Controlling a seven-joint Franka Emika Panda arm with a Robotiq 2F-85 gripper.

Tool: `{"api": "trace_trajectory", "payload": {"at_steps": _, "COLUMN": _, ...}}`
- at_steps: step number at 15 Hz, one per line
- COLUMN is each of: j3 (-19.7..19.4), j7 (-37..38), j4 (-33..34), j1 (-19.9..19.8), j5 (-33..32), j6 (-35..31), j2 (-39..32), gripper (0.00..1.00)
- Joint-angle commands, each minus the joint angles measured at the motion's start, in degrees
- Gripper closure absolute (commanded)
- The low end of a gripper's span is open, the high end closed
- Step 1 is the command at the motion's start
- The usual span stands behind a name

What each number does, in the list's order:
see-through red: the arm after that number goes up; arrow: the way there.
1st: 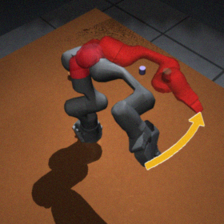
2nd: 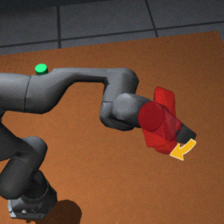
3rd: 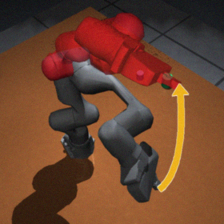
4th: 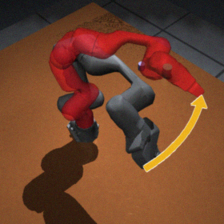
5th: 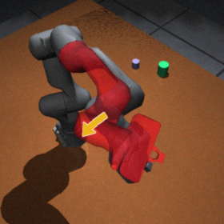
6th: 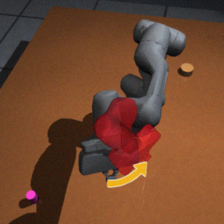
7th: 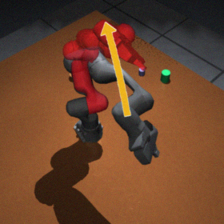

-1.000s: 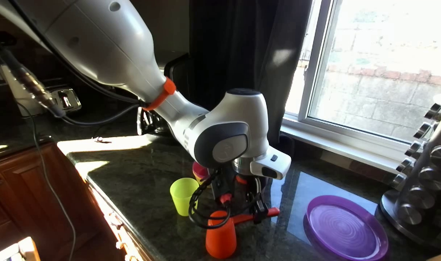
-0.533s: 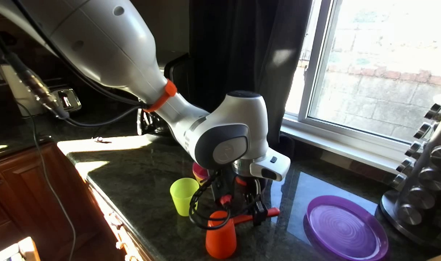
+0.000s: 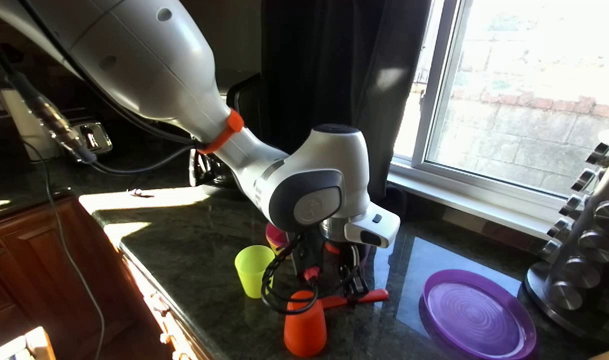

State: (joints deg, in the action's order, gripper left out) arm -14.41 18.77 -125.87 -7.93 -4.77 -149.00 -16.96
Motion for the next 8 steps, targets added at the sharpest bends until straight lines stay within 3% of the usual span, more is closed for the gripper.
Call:
{"api": "trace_trajectory", "payload": {"at_steps": 1, "j3": 0.0, "j7": -0.9, "j4": 0.2, "j1": -0.4, "j5": 1.1, "j6": 0.7, "j2": -0.2, "gripper": 0.96}}
{"api": "trace_trajectory", "payload": {"at_steps": 8, "j3": -0.8, "j7": -2.6, "j4": -1.2, "j1": -2.2, "j5": 1.8, "j6": 1.6, "j2": 5.1, "gripper": 0.96}}
